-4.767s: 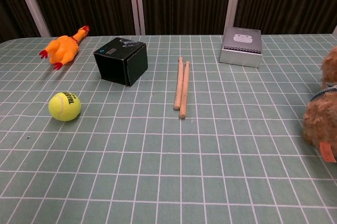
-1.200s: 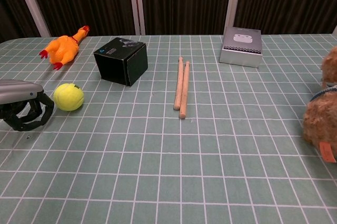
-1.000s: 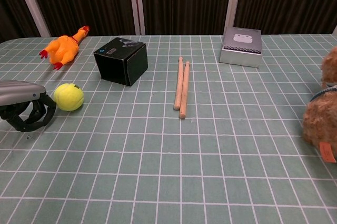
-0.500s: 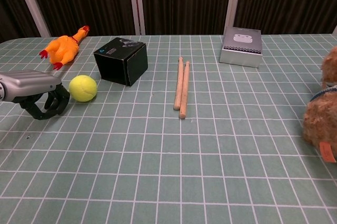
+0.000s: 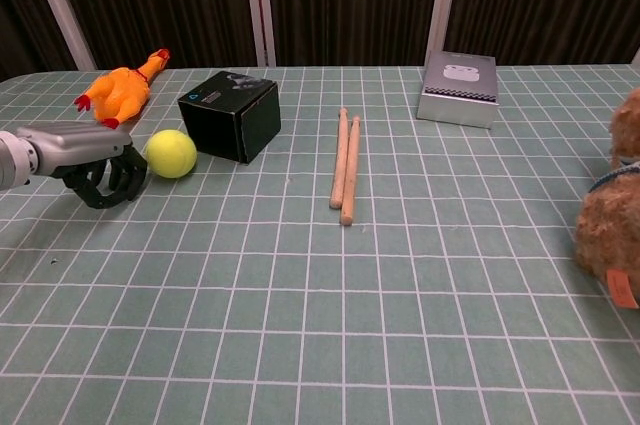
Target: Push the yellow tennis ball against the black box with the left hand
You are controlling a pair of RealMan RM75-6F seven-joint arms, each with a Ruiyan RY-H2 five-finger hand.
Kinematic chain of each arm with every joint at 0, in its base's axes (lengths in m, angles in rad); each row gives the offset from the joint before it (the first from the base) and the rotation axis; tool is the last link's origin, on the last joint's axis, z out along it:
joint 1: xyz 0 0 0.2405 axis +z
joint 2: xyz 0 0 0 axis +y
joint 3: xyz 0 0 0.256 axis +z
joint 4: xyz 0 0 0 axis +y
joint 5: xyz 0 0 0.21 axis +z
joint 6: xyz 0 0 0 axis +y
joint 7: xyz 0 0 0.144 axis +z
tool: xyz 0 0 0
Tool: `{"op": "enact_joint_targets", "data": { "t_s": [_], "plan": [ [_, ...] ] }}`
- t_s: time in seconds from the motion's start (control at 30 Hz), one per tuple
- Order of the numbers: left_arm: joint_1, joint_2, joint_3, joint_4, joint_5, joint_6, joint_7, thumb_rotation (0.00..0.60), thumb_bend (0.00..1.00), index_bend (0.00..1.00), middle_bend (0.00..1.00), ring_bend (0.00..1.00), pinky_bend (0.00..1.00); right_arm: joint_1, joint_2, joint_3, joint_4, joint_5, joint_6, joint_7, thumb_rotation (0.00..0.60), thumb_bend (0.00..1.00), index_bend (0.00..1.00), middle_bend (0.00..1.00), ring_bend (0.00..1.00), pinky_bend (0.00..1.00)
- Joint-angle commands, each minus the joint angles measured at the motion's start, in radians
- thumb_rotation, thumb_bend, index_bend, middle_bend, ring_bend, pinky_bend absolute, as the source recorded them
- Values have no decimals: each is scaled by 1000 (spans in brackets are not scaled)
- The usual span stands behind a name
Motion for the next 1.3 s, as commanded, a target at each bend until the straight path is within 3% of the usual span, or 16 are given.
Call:
{"op": "enact_joint_targets", "data": {
  "t_s": [0.03,0.63,0.8,1.03,1.3],
  "plan": [
    [-15,-26,-3,35,25,-1,-49,600,485,520,542,399,427,3,0,-1,-1,0,-6,-2,600,347,0,0,0,0],
    [-69,-108,16,224,152,61,-294,600,485,551,546,386,421,5,2,-9,-8,-13,-7,-18,600,347,0,0,0,0],
    [-81,-127,22,268,164,62,-327,600,484,545,527,348,375,8,2,-11,-11,-9,-18,-22,600,347,0,0,0,0],
    [-93,-162,30,325,186,88,-353,600,485,366,328,167,270,14,6,-15,-16,-10,-32,-24,600,347,0,0,0,0],
    [-98,-195,52,380,218,123,-391,600,484,179,205,108,229,9,11,-23,-18,-26,-22,-13,600,346,0,0,0,0]
  ]
}}
